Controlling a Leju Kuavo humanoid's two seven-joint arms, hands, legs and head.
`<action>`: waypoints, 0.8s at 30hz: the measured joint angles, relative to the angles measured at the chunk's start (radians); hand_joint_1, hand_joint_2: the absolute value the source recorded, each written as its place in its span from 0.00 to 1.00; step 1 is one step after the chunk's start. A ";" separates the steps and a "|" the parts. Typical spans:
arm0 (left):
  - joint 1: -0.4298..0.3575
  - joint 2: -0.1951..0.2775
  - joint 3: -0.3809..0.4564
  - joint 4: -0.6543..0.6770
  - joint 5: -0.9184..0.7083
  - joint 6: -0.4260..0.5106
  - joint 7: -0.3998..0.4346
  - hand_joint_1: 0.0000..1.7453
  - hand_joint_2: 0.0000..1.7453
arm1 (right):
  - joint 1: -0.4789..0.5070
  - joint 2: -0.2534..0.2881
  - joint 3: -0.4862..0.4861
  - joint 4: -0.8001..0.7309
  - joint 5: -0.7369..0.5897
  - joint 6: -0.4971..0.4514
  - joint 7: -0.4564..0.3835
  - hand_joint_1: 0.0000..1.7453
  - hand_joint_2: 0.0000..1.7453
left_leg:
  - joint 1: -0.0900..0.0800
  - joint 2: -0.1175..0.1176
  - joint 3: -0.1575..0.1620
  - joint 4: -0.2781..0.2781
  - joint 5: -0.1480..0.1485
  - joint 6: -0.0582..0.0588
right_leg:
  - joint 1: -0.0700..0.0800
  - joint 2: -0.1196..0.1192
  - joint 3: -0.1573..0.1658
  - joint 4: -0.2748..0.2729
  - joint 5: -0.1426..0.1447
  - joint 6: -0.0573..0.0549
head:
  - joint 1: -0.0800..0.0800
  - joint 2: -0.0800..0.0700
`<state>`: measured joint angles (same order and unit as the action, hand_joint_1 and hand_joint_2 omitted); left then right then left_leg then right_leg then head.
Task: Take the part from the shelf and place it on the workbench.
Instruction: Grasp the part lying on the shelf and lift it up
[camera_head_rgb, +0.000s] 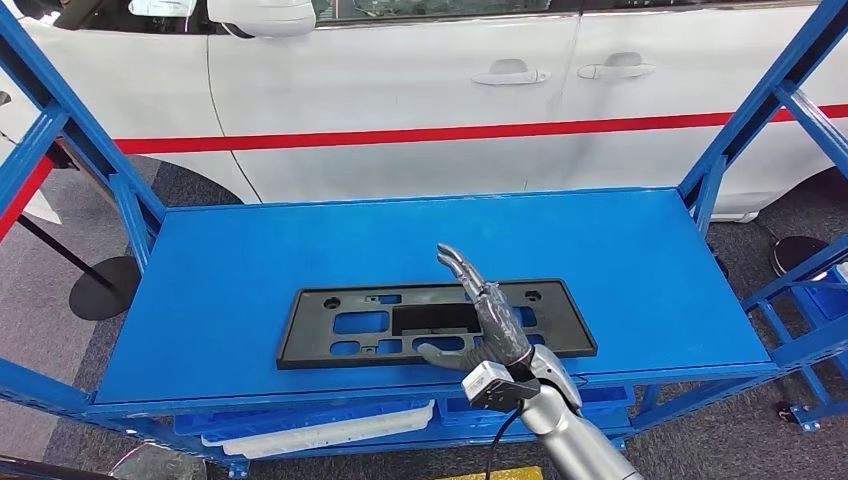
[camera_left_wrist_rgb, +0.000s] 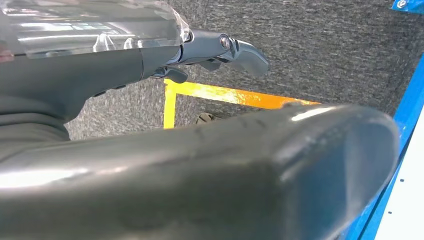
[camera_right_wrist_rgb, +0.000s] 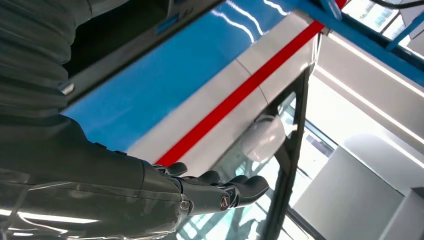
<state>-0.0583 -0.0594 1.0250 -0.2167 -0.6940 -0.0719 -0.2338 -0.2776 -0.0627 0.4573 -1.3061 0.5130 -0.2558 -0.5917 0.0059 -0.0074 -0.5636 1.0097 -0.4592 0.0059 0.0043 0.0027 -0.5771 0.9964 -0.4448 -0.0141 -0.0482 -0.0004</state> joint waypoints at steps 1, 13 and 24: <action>0.000 0.001 0.001 0.000 0.001 0.000 0.000 0.00 0.00 | 0.000 -0.007 -0.004 -0.013 0.016 -0.007 0.000 0.00 1.00 | 0.000 0.001 -0.002 0.009 -0.008 -0.004 | -0.003 0.000 0.004 -0.006 0.002 -0.005 | 0.000 0.000; -0.002 0.004 0.021 0.000 0.000 0.000 -0.002 0.00 0.00 | 0.054 -0.071 0.000 -0.149 0.275 -0.070 0.089 0.00 1.00 | 0.002 0.002 -0.013 0.014 0.008 -0.002 | 0.004 -0.002 0.016 0.009 -0.020 0.000 | 0.000 0.000; -0.002 0.006 0.023 0.000 -0.009 -0.008 -0.005 0.00 0.00 | 0.072 -0.138 0.002 -0.190 0.088 0.050 0.028 0.00 1.00 | 0.003 0.001 -0.005 -0.004 0.013 0.029 | -0.013 -0.001 -0.106 0.250 -0.106 0.035 | 0.000 0.000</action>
<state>-0.0599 -0.0537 1.0475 -0.2167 -0.7029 -0.0795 -0.2390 -0.2059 -0.2003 0.4591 -1.4962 0.6006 -0.2060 -0.5633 0.0086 -0.0068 -0.5690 1.0053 -0.4458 0.0347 -0.0088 0.0012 -0.6828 1.2463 -0.5508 0.0211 -0.0481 -0.0004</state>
